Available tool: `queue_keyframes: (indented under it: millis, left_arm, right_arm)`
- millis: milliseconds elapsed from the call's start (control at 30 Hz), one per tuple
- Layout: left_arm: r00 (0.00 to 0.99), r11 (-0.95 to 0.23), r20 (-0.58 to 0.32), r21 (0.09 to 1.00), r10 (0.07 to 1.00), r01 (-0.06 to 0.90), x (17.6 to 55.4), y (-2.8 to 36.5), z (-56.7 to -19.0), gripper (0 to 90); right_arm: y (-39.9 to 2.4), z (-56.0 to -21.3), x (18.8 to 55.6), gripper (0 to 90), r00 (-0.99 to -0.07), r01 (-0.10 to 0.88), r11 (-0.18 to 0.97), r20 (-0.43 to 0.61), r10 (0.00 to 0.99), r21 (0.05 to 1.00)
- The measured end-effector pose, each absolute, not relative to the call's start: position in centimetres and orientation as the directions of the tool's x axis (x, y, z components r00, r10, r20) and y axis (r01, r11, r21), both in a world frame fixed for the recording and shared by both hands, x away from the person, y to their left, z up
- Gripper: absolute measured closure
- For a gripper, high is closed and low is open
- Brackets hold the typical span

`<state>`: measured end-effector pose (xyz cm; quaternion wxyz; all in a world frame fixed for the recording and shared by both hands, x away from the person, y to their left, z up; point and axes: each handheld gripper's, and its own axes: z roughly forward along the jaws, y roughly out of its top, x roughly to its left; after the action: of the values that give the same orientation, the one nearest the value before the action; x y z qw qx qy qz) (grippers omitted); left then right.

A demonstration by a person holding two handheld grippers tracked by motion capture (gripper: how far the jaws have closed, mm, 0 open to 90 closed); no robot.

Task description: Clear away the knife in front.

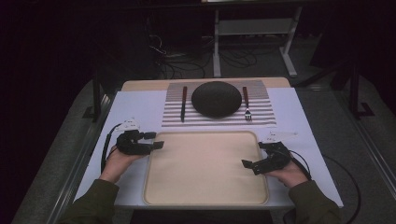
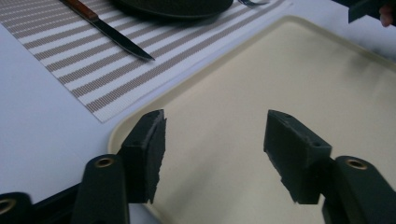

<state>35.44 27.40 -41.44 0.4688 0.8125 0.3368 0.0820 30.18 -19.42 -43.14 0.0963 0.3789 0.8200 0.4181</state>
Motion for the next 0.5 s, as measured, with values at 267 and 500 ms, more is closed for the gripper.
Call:
queue_keyframes:
  millis: [267,500]
  left_arm:
    - [0.755,-0.335,-0.176,0.816,0.632,0.471,36.9,26.6,-41.0,54.8]
    - [0.751,-0.327,-0.178,0.819,0.636,0.471,38.0,26.0,-40.7,62.9]
  right_arm:
    - [-19.5,-43.1,30.2,0.0,-0.691,0.543,0.36,0.16,0.704,0.759]
    - [-19.5,-43.1,30.1,0.0,-0.69,0.546,0.357,0.165,0.705,0.758]
